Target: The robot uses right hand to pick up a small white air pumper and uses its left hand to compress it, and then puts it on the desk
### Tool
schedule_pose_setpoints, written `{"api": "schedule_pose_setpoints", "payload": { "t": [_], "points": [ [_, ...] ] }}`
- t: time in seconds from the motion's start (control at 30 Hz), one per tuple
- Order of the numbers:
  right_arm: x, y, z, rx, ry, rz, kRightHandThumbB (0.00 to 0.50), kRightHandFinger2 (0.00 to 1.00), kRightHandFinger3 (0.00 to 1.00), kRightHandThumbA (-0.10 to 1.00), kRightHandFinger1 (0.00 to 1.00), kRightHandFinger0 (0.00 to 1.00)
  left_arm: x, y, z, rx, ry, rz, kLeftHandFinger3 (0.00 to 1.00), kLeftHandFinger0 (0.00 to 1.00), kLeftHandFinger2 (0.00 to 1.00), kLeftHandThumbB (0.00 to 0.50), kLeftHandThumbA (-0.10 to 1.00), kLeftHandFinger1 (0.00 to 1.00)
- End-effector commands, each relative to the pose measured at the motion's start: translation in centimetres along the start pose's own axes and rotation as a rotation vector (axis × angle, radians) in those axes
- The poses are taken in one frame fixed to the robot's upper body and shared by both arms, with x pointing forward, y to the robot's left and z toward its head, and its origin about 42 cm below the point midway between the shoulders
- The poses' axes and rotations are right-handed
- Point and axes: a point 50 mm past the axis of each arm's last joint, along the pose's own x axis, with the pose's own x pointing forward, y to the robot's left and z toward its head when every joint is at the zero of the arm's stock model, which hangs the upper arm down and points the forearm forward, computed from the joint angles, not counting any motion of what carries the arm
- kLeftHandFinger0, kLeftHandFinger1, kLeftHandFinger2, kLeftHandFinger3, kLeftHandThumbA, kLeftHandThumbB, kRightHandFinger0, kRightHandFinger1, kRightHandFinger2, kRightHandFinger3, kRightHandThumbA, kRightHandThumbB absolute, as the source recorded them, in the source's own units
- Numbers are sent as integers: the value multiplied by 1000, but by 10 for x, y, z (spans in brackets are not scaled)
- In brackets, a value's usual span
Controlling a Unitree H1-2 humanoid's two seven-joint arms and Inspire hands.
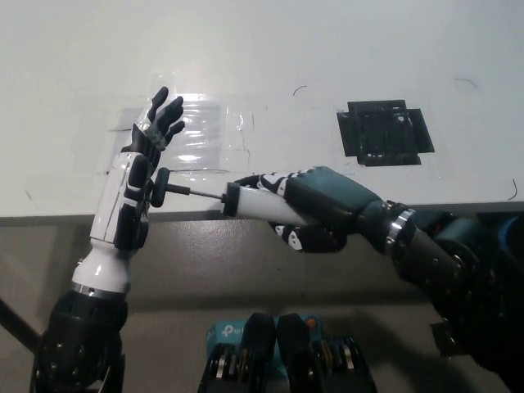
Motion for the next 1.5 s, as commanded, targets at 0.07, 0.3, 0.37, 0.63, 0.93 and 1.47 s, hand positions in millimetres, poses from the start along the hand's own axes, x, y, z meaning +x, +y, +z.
{"api": "schedule_pose_setpoints", "payload": {
  "t": [0.07, 0.3, 0.37, 0.63, 0.93, 1.47],
  "points": [
    [21, -14, 20, -34, -81, -46, 146, 842, 937, -100, 503, 12, 4, -14, 21, -36, -78, -30, 1000, 1000, 1000, 360, 1000, 1000],
    [37, -12, 25, -49, -78, -21, 150, 858, 864, -100, 515, 32, 4, -16, 25, -45, -88, -31, 1000, 1000, 1000, 357, 1000, 1000],
    [40, -12, 27, -52, -74, -16, 144, 849, 833, -100, 504, 25, 5, -18, 26, -66, -88, -34, 1000, 1000, 1000, 363, 1000, 1000],
    [50, -9, 30, -61, -88, -20, 229, 317, 385, -100, 251, 86, 2, -24, 26, -72, -81, -41, 1000, 1000, 1000, 366, 1000, 1000],
    [43, -16, 17, -78, -66, -17, 149, 142, 128, -100, 53, 0, 0, -19, 24, -60, -86, -35, 1000, 1000, 1000, 348, 1000, 1000],
    [-9, -74, -36, -124, 93, -107, 114, 834, 997, -100, 542, 46, -41, 49, 16, 29, -29, 87, 1000, 1000, 1000, 298, 1000, 1000]
  ]
}}
